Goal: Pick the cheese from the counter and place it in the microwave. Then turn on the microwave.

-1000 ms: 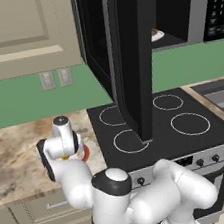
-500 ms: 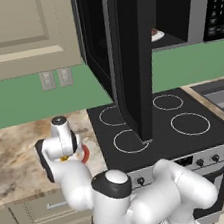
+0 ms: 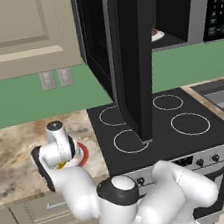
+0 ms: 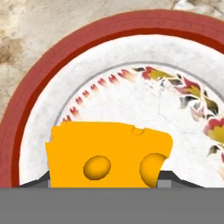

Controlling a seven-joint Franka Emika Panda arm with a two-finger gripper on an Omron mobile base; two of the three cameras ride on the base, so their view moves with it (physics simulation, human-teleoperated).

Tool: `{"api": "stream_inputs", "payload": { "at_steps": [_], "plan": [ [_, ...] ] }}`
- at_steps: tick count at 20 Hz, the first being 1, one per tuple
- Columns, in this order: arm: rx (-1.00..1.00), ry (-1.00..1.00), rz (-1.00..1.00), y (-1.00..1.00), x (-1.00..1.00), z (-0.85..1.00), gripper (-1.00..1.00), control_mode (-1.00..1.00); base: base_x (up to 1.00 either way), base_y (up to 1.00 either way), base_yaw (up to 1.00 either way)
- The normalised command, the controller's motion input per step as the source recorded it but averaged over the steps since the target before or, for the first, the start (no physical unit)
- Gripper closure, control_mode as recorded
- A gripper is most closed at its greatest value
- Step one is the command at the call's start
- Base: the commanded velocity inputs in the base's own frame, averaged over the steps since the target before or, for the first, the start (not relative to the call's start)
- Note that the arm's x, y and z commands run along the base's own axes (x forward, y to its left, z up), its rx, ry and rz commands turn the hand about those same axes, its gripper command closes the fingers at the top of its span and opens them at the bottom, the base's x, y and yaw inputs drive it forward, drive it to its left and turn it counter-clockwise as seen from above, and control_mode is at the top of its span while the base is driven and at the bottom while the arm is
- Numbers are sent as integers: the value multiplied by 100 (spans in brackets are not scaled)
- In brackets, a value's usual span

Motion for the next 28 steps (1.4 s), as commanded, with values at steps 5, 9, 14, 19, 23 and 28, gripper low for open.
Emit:
{"api": "stream_inputs", "payload": {
  "at_steps": [5, 9, 14, 19, 23, 28],
  "plan": [
    [0, -1, 0, 13, -38, 0, 100, -100, 0, 0, 0],
    [0, -1, 0, 7, -37, 5, 100, -100, 0, 0, 0],
    [0, -3, 0, 5, -38, 7, 100, -100, 0, 0, 0],
    [0, -4, 0, 4, -42, 6, 100, -100, 0, 0, 0],
    [0, -5, 0, 1, -46, 7, 100, -100, 0, 0, 0],
    [0, -6, 0, 0, -50, 6, 100, -100, 0, 0, 0]
  ]
}}
